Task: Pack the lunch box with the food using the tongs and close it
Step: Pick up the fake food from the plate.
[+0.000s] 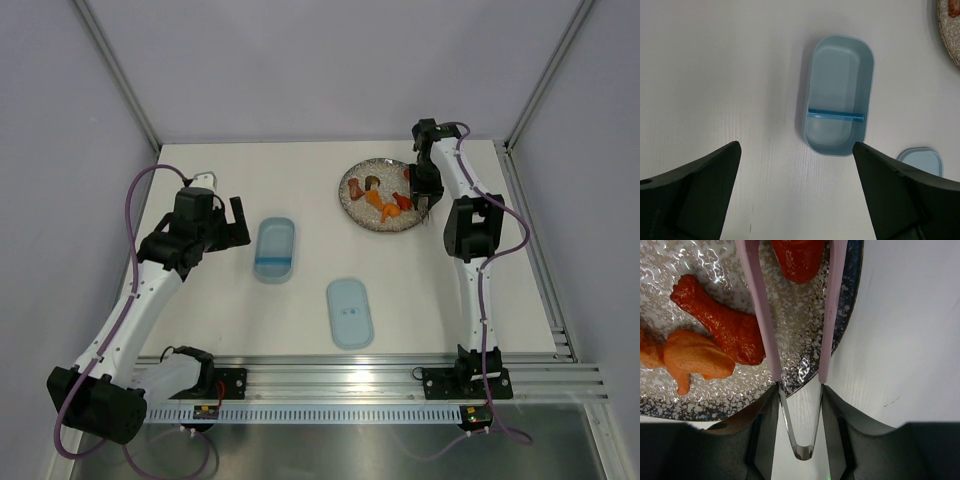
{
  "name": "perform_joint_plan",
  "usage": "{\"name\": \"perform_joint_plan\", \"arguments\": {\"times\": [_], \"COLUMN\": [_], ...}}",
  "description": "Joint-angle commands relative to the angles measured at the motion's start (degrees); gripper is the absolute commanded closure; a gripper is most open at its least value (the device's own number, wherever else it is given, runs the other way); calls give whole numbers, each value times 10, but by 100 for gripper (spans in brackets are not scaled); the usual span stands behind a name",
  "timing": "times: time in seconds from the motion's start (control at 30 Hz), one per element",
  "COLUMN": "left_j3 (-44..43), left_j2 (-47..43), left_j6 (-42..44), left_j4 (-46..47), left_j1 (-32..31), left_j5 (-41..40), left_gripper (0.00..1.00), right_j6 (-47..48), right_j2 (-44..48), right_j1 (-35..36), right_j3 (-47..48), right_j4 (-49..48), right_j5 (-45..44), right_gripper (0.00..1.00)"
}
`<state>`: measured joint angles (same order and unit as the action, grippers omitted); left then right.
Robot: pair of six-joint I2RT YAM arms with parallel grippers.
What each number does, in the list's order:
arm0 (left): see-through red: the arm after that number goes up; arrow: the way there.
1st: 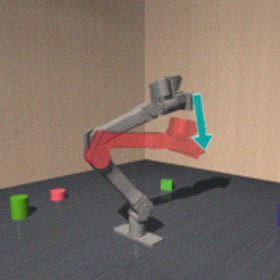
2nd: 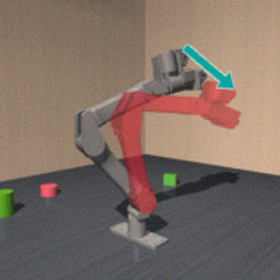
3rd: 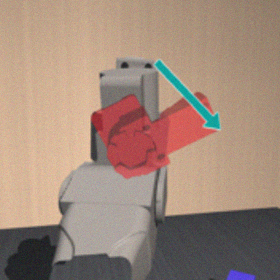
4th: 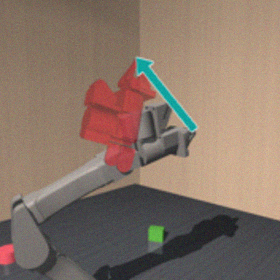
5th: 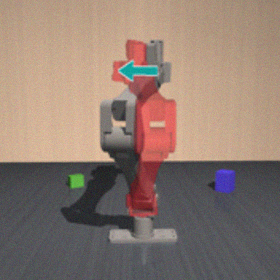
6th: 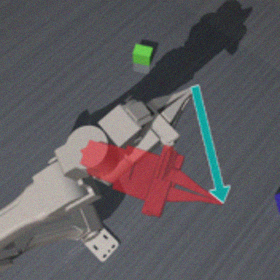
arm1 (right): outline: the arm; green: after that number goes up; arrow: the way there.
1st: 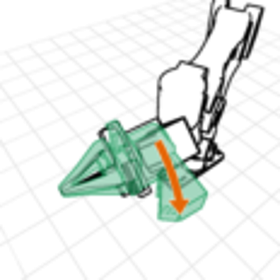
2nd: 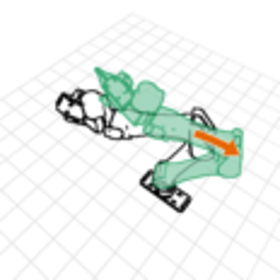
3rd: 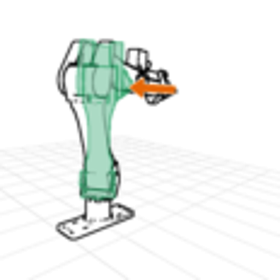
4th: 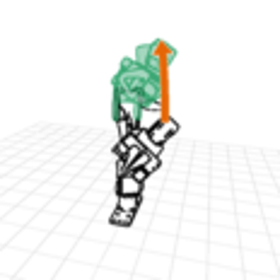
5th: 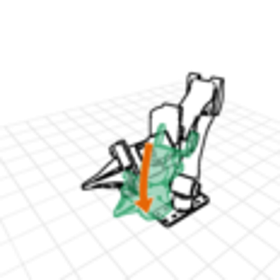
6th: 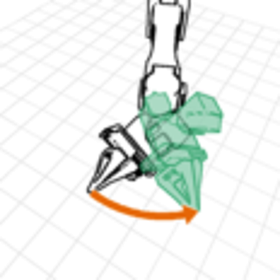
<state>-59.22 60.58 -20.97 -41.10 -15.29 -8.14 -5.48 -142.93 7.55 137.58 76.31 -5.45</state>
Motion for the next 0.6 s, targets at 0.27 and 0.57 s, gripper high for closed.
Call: {"name": "perform_joint_plan", "arguments": {"times": [0.27,0.57], "left_j3": [-11,-5], "left_j2": [-5,-8], "left_j6": [3,1], "left_j4": [7,4], "left_j1": [1,0], "left_j5": [-7,-18], "left_gripper": [1,1], "right_j6": [23,20], "right_j2": [-22,-26], "right_j1": [-3,-3], "right_j3": [47,66], "right_j4": [22,19], "right_j5": [-13,4], "right_gripper": [53,67]}}
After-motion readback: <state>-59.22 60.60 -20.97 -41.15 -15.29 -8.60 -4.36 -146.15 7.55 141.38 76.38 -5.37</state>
